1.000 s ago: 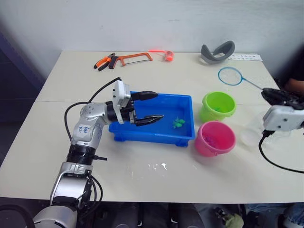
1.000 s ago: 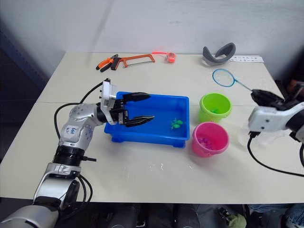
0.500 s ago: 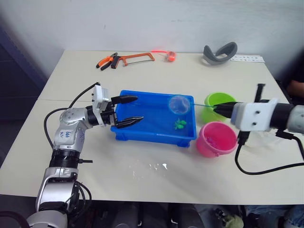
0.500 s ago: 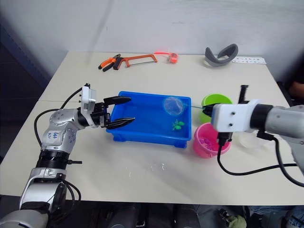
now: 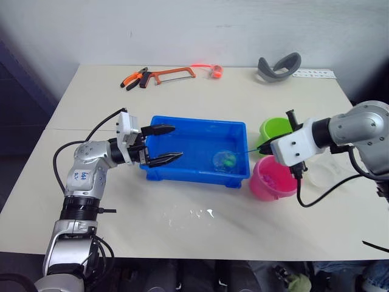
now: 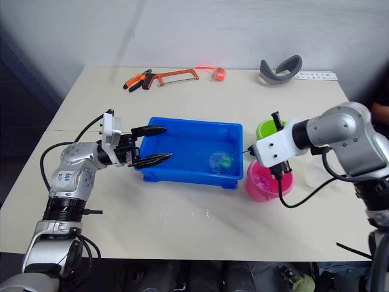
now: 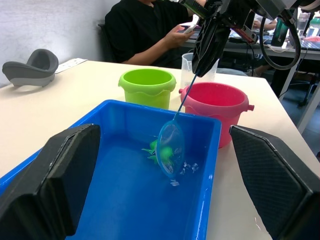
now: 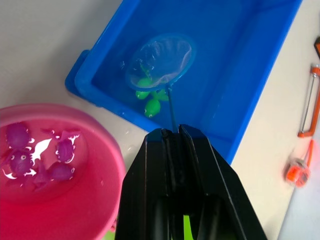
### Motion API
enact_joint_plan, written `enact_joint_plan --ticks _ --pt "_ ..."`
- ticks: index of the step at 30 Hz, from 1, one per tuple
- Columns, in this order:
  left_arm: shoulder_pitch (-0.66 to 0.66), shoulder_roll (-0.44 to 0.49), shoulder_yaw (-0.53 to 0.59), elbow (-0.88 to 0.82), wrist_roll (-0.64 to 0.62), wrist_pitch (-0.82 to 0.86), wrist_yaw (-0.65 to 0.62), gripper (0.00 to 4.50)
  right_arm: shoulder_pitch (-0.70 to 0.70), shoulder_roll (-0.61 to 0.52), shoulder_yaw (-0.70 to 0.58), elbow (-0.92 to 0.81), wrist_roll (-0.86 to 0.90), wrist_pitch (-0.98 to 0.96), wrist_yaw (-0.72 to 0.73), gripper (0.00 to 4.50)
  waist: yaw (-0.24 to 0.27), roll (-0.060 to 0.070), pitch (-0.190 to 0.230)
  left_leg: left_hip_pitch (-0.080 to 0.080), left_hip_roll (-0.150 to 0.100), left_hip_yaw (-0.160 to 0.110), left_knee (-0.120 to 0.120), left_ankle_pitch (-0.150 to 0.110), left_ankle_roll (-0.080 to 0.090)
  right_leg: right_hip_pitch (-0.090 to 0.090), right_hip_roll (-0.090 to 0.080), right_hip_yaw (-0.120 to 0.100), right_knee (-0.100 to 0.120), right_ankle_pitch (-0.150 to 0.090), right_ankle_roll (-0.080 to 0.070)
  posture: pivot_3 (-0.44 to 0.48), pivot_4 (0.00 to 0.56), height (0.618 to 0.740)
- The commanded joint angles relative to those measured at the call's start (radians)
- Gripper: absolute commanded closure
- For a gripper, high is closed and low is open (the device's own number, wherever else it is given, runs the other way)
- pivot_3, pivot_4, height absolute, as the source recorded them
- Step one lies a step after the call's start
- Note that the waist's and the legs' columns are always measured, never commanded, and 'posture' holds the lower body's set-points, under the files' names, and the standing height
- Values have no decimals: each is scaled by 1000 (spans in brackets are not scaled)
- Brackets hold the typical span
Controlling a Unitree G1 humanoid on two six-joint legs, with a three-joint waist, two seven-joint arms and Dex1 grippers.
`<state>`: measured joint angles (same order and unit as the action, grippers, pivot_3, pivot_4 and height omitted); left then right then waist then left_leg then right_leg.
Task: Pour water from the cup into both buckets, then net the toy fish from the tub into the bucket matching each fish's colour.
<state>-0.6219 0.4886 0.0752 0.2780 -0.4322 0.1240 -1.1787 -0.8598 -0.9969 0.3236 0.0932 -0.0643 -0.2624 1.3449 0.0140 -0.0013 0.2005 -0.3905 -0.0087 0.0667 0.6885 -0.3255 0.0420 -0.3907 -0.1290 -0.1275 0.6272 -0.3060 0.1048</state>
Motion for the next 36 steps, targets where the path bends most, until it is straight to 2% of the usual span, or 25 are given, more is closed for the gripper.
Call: enact_joint_plan --ticks 1,5,10,13,15,20,25,29,36 --pt "6 9 19 -53 -19 2 13 14 -59 26 8 48 -59 -56 1 4500 0 0 0 0 0 0 0 0 0 0 0 0 0 0 0 0 150 740" --pt "16 7 18 -68 -19 7 24 14 -152 106 25 192 -216 -238 -177 4500 -6 0 0 0 0 0 0 0 0 0 0 0 0 0 0 0 150 740" --pt "17 -1 8 -72 -16 10 31 14 -212 163 3 303 -279 -346 -340 4500 -16 0 0 0 0 0 0 0 0 -1 0 0 0 0 0 0 150 740" --pt "13 -3 5 -70 -15 12 30 14 -196 161 -16 285 -220 -317 -316 4500 -16 0 0 -1 0 0 0 0 0 -1 0 0 0 0 0 0 150 740" --pt "12 -2 5 -69 -16 13 28 14 -156 152 -54 220 -125 -221 -270 4500 -15 0 0 -1 0 0 0 0 0 -1 0 0 0 0 0 0 150 740" --pt "12 4 7 -62 -17 16 19 14 -39 64 -140 85 -40 -122 -217 4500 -12 0 0 -1 0 -1 0 0 0 0 0 -1 0 0 0 0 150 740" --pt "7 11 6 -54 -24 30 1 14 96 -12 -227 -70 88 65 -155 4500 -12 0 0 -1 0 -1 0 0 0 0 0 -1 0 0 0 0 150 740" --pt "-3 9 -4 -40 -21 36 -17 14 141 -85 -193 -71 35 -48 -85 4500 -14 0 0 0 0 0 0 0 0 0 0 0 1 0 0 0 150 740" --pt "-12 0 -9 -33 -17 39 -21 14 42 -26 -86 40 -77 -192 -73 4500 -15 0 0 1 0 1 0 0 0 0 0 1 1 0 0 0 150 740"
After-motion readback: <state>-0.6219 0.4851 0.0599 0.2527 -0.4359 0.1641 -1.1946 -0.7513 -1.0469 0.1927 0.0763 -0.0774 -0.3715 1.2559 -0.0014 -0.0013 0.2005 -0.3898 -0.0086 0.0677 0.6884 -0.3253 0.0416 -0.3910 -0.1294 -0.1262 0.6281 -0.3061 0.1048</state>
